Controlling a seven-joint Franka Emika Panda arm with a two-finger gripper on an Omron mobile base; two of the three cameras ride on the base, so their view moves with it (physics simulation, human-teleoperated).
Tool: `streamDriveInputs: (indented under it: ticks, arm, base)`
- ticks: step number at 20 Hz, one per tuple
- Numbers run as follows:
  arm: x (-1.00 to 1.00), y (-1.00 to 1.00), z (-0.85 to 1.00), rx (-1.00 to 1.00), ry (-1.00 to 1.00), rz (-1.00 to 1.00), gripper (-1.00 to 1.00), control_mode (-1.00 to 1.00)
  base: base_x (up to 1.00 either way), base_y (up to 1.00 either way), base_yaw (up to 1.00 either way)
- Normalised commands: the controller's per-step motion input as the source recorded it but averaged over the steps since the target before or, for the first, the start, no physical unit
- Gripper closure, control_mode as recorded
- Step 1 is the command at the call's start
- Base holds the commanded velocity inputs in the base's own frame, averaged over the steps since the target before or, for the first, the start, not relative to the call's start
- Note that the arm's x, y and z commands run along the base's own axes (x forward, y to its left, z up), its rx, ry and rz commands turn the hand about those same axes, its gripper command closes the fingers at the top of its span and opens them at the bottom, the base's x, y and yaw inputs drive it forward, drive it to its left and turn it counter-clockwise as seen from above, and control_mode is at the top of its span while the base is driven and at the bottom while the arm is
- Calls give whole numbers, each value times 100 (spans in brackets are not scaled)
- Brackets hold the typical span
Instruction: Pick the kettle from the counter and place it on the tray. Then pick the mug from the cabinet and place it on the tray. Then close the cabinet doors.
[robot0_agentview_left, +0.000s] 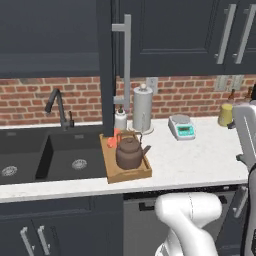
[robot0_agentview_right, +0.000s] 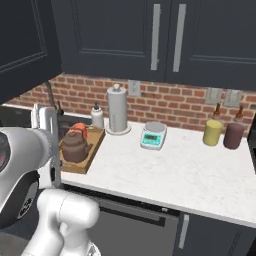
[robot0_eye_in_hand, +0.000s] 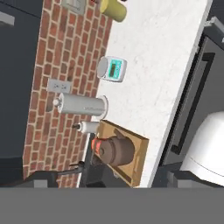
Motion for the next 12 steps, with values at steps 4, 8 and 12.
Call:
streamDriveInputs:
  ticks: [4, 8, 12]
  arm:
    - [0, 0, 0, 0, 0, 0, -100, 100]
    - [0, 0, 0, 0, 0, 0, -100, 100]
    - [0, 0, 0, 0, 0, 0, -100, 100]
  base:
    - [-100, 40, 0]
    - [-88, 90, 0]
    - [-55, 100, 0]
